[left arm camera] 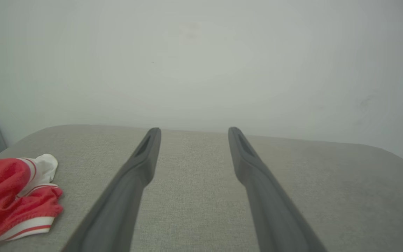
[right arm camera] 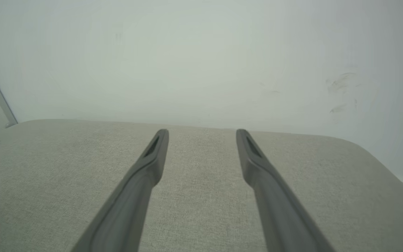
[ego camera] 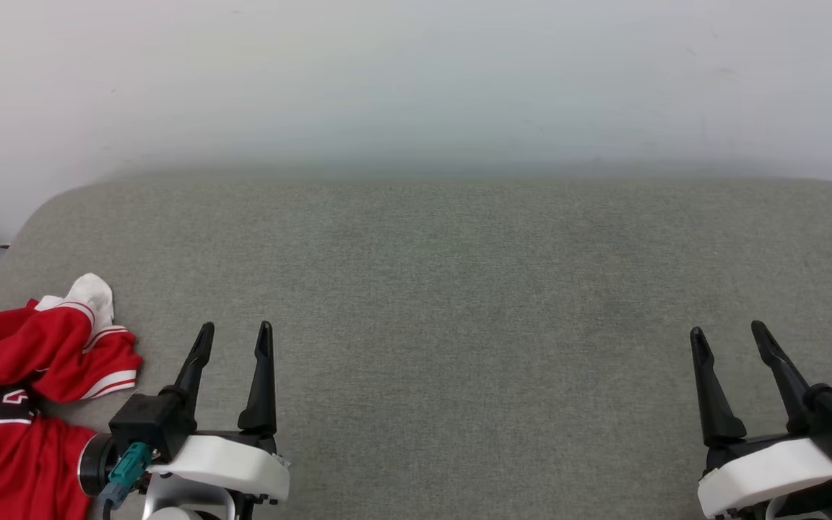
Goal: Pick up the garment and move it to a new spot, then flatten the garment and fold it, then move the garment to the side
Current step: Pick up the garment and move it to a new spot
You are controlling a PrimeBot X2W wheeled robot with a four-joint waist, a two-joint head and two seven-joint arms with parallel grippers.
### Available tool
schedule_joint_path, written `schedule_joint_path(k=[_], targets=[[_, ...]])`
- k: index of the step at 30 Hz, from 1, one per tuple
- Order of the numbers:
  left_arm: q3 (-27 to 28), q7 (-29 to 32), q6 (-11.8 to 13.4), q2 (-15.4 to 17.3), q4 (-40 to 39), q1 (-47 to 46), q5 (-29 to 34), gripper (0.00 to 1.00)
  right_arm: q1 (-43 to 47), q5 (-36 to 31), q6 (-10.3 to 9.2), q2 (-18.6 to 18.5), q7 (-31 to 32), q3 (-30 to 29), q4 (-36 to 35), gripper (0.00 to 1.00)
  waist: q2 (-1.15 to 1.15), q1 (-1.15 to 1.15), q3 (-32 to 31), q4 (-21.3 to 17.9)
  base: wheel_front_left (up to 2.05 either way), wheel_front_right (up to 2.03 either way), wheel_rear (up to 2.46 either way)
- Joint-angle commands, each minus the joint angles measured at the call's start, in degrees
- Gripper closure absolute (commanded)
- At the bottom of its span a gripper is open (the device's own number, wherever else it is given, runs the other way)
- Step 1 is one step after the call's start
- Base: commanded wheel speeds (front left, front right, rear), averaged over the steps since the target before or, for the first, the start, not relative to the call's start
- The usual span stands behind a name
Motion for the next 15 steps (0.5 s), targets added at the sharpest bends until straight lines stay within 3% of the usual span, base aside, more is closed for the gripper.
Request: schedule_joint_path(k=[1, 11, 15], targets=[[0.2, -0.5, -0.3, 0.0, 0.0, 0.3, 1.0, 0.00, 0.5, -1.0, -0.02, 0.2, -0.4, 0.0, -0.6, 0.00, 0.00, 0.00, 0.0, 0.7, 0.00, 0.00, 0.00], [2.1, -1.5, -0.8, -0.8, 1.1, 0.3, 4.7, 0.00, 0.4, -3.5, -0.02, 0.7, -0.6, 0.9, -1.2, 0.00, 0.00, 0.00, -0.4, 7.6, 0.00, 0.00, 0.00], [2.9, -2.1, -0.7, -0.9, 1.6, 0.9, 7.8, 0.00, 0.2, -5.2, -0.02, 0.8, -0.7, 1.6, -1.2, 0.00, 0.00, 0.00, -0.6, 12.9, 0.00, 0.00, 0.00]])
